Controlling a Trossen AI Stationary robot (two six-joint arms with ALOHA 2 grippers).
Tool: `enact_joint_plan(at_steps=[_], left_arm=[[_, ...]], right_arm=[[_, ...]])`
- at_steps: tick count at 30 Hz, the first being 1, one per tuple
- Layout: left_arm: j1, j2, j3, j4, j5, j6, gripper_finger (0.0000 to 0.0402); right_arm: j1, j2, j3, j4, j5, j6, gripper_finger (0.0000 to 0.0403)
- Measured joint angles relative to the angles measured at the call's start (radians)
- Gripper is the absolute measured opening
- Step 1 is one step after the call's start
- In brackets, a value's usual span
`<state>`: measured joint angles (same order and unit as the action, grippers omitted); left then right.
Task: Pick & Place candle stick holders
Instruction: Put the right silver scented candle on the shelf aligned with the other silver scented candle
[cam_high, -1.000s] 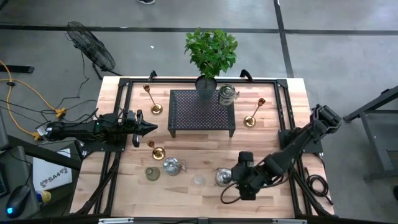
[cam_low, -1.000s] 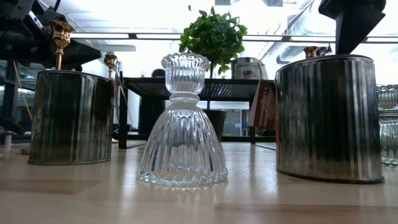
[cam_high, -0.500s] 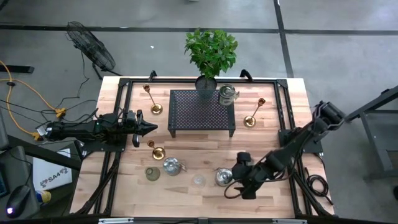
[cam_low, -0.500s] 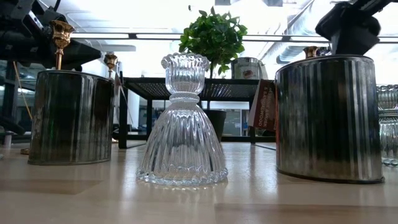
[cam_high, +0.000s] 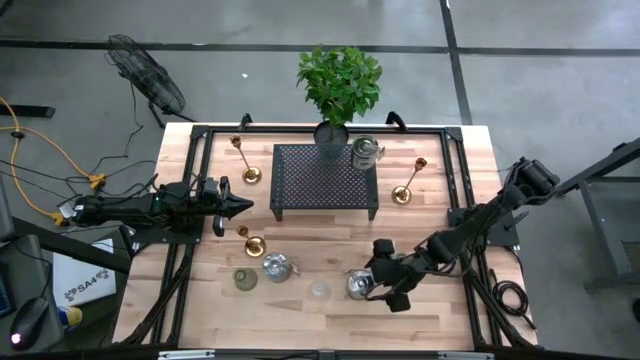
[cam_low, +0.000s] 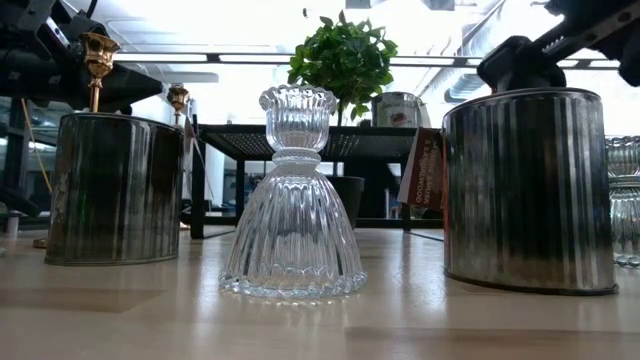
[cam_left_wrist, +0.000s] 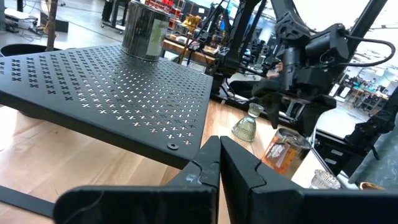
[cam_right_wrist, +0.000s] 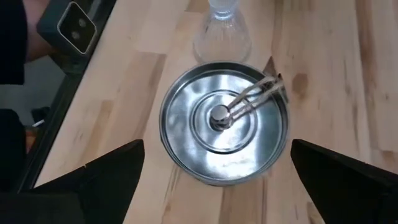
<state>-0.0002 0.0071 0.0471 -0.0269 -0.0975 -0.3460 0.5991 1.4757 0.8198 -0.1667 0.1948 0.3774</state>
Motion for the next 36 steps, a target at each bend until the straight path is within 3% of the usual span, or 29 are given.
enact_joint_plan(at_steps=[10, 25, 36], left_arm=[[0.000, 0.000, 0.000, 0.000, 0.000, 0.000, 0.0002], [0.000, 0.000, 0.000, 0.000, 0.000, 0.000, 0.0002], [0.000, 0.000, 0.000, 0.000, 0.000, 0.000, 0.0002]], right_arm=[[0.003, 0.000, -0.063, 0.059, -0.018, 0.036, 0.0398], [-0.034, 0.015, -0.068, 0.095, -0.017, -0.174, 0.0398], [-0.043, 0.087, -0.068, 0.217, -0.039, -0.218, 0.0398]])
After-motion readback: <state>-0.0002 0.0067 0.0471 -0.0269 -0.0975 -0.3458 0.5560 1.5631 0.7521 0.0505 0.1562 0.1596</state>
